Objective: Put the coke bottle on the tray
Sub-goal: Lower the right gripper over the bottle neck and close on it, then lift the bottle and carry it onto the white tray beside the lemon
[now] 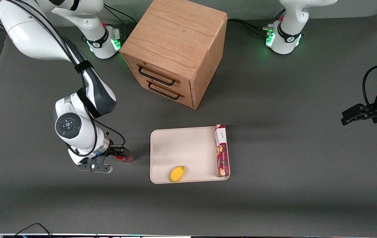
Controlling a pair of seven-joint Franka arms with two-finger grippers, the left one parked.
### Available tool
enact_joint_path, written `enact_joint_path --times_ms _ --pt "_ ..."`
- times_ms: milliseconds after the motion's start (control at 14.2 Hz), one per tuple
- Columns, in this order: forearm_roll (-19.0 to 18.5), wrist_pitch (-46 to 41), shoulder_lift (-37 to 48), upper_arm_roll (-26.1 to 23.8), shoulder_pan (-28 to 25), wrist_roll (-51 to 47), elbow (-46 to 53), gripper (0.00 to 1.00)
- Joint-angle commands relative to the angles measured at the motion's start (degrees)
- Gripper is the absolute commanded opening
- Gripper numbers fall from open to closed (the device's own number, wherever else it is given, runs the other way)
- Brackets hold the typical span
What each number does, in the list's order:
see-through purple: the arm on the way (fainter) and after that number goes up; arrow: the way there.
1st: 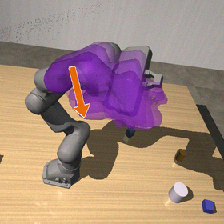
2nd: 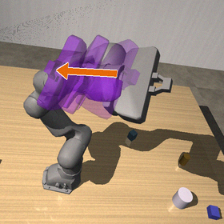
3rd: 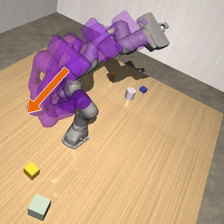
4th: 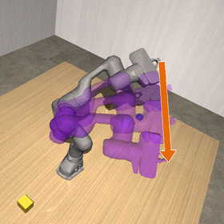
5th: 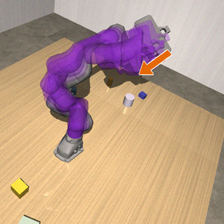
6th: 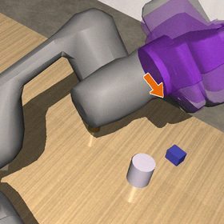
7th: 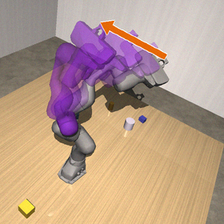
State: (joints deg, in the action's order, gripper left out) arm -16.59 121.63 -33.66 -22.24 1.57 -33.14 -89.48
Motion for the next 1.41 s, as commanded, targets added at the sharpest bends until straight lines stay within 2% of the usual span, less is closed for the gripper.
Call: enact_joint_path --times_ms 0,71,141,212,494,706,988,1129,1341 --pt "-1.16 0.98 2.28 -0.34 0.36 -1.75 -2.98 0.64" --pt "-1.16 0.89 2.46 -0.34 0.36 -1.75 -2.98 0.33" --pt "-1.16 0.89 2.46 -0.34 0.28 -1.66 -2.98 0.09" --pt "-1.16 0.89 2.46 -0.34 0.19 -1.66 -2.90 0.00" --pt "-1.25 -0.16 4.04 -0.43 -0.07 -0.79 -2.46 0.00" --pt "-1.16 -10.05 6.15 -0.96 -0.25 0.53 3.49 0.00" --pt "-0.46 -29.04 5.89 -5.78 -0.34 2.30 19.48 0.00" --pt "-0.46 -32.32 5.19 -9.56 -0.86 -0.15 23.63 0.00" --pt "-0.81 -32.34 2.13 -13.60 -2.80 -10.33 26.98 0.00"
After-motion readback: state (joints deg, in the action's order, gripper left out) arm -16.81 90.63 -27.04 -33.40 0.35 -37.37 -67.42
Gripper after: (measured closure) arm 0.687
